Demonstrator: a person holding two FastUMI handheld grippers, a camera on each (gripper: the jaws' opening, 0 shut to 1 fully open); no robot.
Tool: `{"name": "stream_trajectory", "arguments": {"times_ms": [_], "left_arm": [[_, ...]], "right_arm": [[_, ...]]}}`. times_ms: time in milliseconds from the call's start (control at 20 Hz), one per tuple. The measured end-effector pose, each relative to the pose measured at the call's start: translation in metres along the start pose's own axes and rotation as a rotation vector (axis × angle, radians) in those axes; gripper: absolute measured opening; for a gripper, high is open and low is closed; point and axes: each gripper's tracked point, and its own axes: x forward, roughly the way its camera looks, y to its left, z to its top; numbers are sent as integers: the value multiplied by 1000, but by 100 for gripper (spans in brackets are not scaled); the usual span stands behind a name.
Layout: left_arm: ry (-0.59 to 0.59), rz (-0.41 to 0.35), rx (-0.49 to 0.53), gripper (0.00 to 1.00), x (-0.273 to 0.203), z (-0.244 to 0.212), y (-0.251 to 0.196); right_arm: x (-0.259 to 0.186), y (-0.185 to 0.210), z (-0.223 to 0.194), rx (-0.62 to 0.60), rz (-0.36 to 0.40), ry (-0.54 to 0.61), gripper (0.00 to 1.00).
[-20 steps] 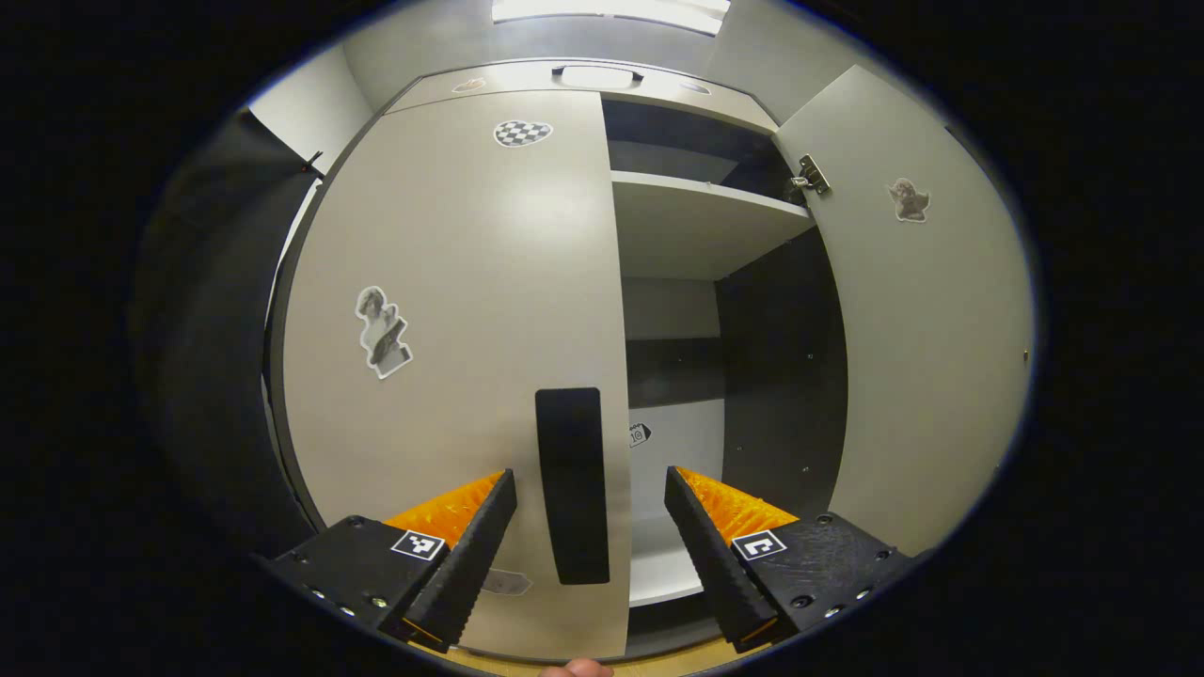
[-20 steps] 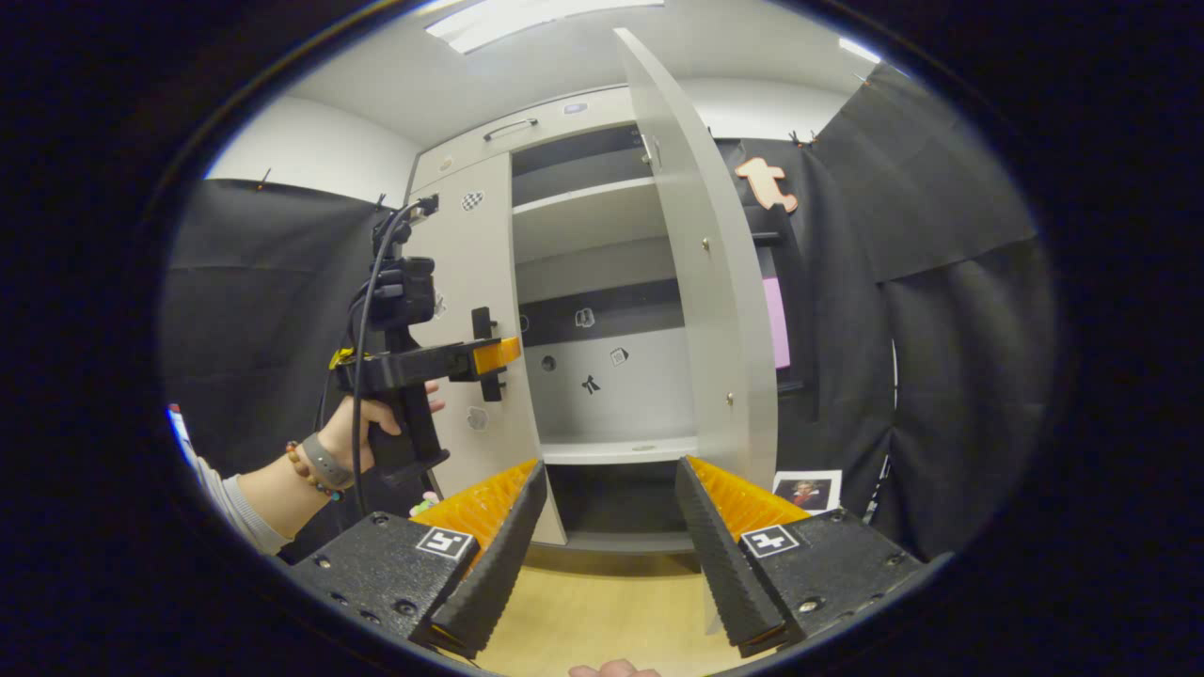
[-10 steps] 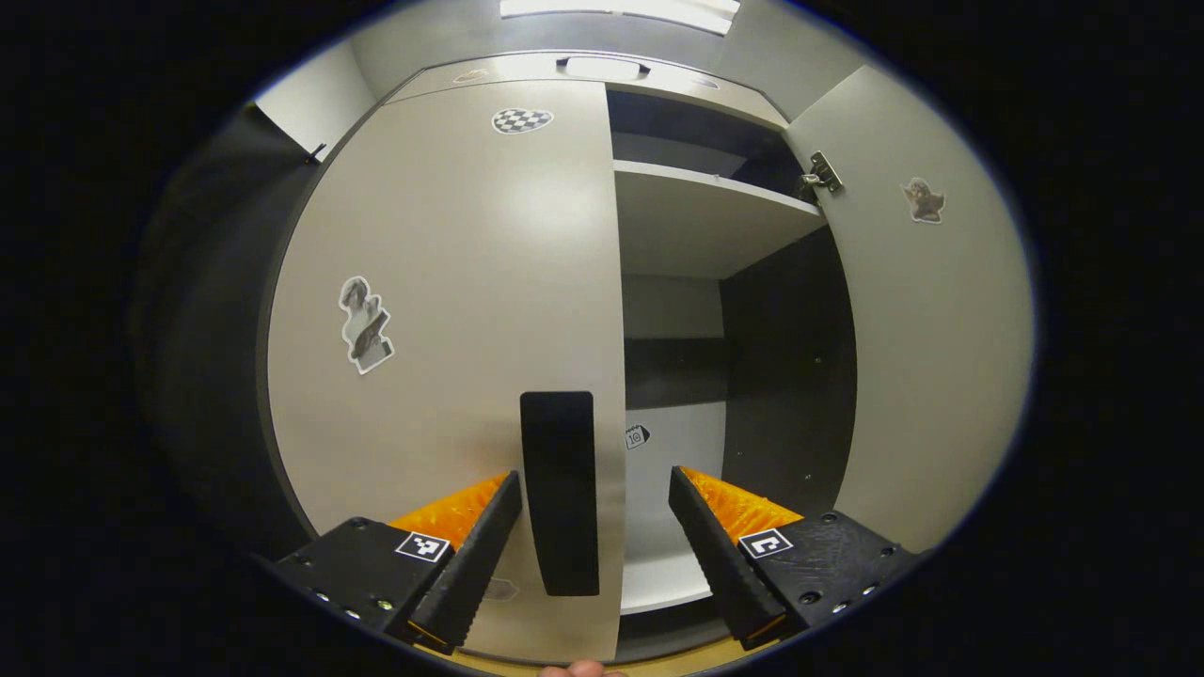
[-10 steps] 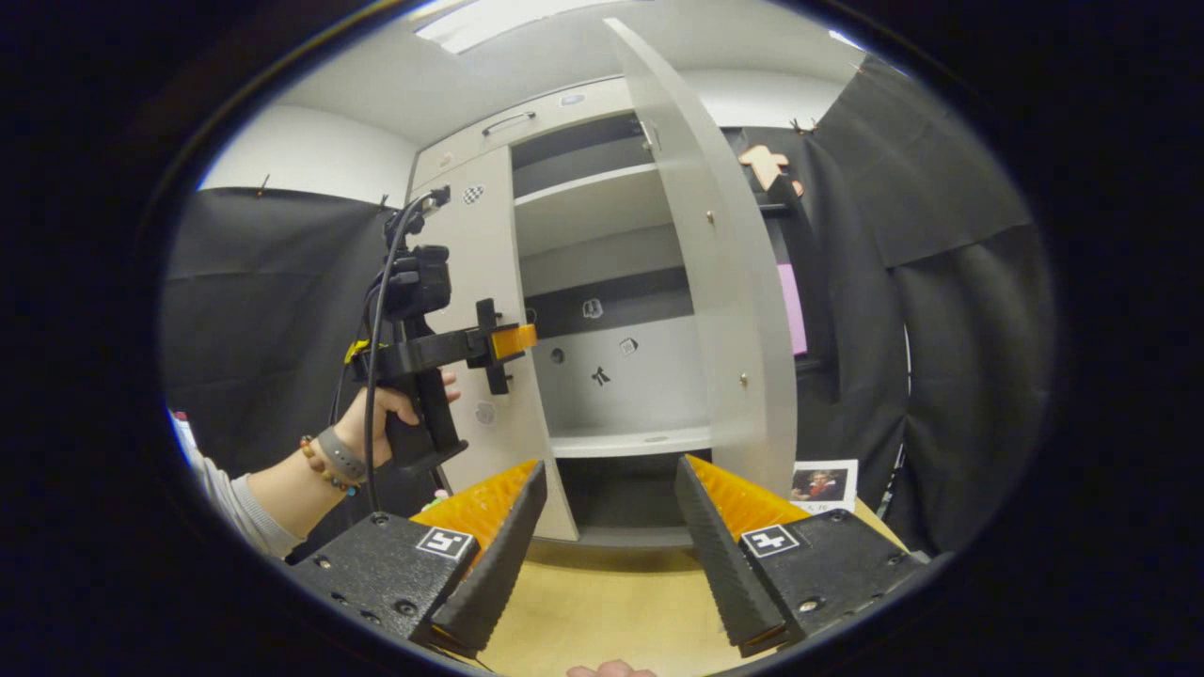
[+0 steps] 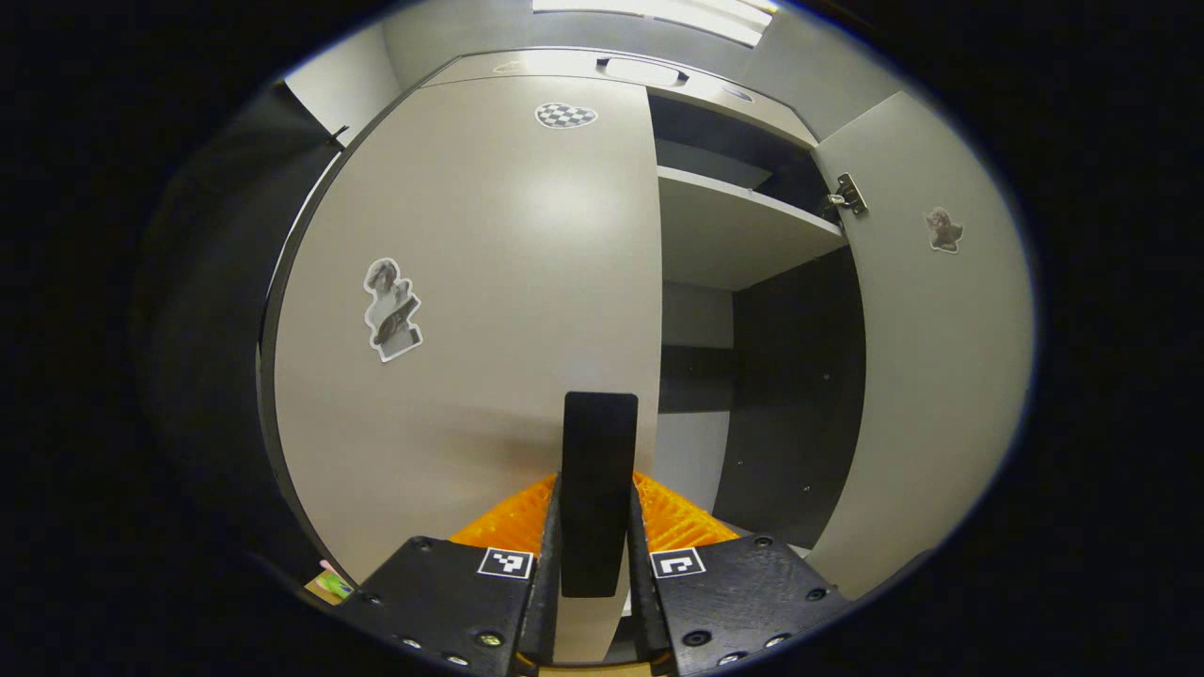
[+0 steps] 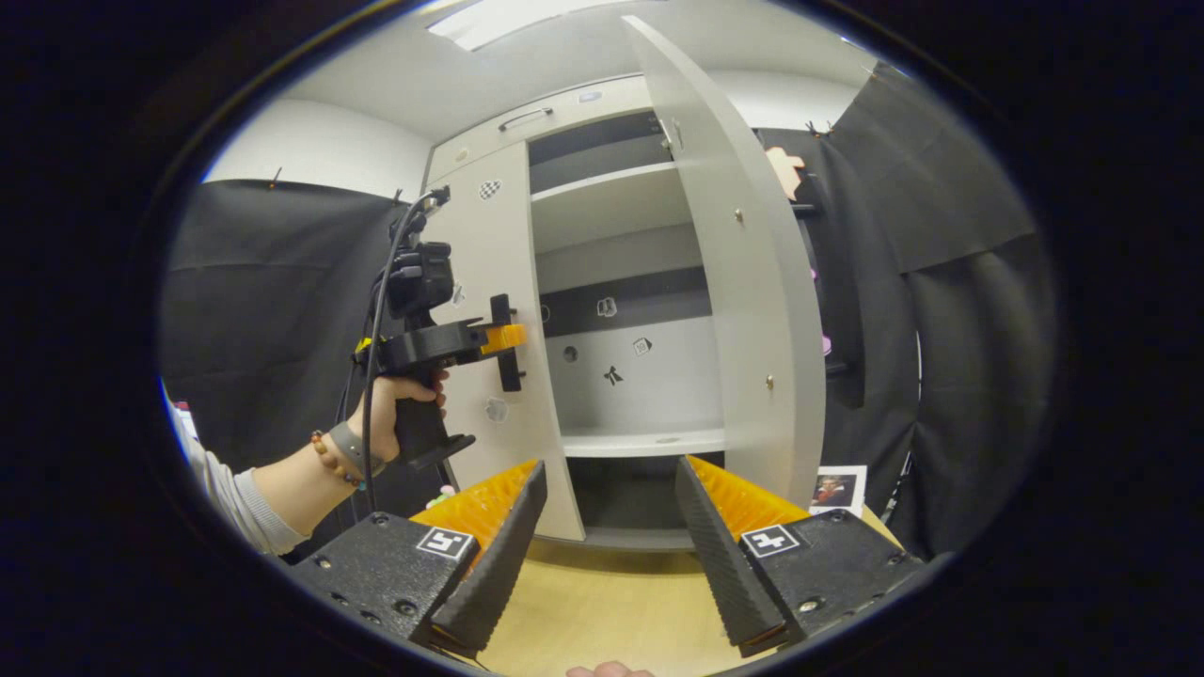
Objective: Open the right door of the double-door shoe cabinet with the right hand, and open the left door with the left hand.
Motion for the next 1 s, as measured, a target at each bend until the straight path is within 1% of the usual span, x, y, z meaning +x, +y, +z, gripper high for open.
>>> {"name": "stream_trajectory", "arguments": {"times_ms": [50,100,150,200,250,300,400,450,600,650,700,800,900,1000], "left_arm": [[-4,13,-4,26,2,0,1],[0,15,0,20,1,-1,0],[-5,12,3,20,1,-1,1],[-6,-1,6,13,1,0,0],[-4,-17,3,13,1,0,0],[-1,-30,-4,9,2,-1,0],[-6,-37,-12,9,-5,1,0],[-3,-29,-11,9,-9,2,-1],[30,-10,22,9,-25,4,0],[41,-9,29,9,-31,5,1],[43,-10,39,9,-36,7,1],[41,-26,47,9,-48,9,3],[37,-42,27,9,-56,8,9],[37,-42,42,9,-65,9,16]], "right_arm": [[-1,0,1,0,-1,-4,86],[-1,0,2,1,-3,-6,89],[-1,0,1,1,-5,-5,86],[-1,0,1,1,-8,-3,89],[-2,0,1,0,-11,-2,89],[-3,0,0,-1,-15,-1,89],[-3,-1,-2,-3,-19,5,89],[-3,-2,-3,-3,-20,8,89],[-7,5,-4,-8,-22,8,89],[-9,8,-5,-12,-24,7,86],[-10,9,-5,-16,-27,6,89],[-10,9,-4,-22,-31,3,89],[-12,10,-3,-28,-35,-1,89],[-16,15,0,-29,-38,-9,89]]}}
